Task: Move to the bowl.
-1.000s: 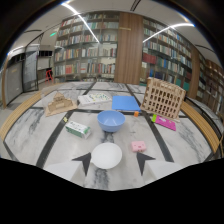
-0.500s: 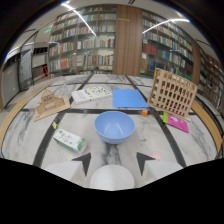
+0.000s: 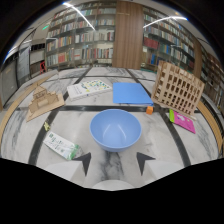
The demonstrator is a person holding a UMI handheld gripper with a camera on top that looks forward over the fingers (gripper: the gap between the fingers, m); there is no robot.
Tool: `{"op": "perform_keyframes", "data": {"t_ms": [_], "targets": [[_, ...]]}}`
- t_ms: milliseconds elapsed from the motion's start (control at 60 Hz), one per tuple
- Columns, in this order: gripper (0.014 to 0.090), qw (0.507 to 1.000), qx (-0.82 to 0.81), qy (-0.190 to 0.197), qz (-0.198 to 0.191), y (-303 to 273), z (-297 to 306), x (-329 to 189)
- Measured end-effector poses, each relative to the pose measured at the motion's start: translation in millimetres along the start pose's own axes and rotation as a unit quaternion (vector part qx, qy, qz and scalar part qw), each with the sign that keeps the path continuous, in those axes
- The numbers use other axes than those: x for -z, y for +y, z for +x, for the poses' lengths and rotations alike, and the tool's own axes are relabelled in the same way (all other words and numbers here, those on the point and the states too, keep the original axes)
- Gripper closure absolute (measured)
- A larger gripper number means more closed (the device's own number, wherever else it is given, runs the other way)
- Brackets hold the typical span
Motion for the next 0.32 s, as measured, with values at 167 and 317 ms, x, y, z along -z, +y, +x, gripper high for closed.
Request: {"op": "perform_keyframes", "data": {"t_ms": [167,317], "targets": [[0.0186,1.000,0.000,0.000,-0.003,1.6,-0.5,-1.7],[0.0188,1.000,0.002,0.004,-0.005,2.8,-0.1,-0.6]]}}
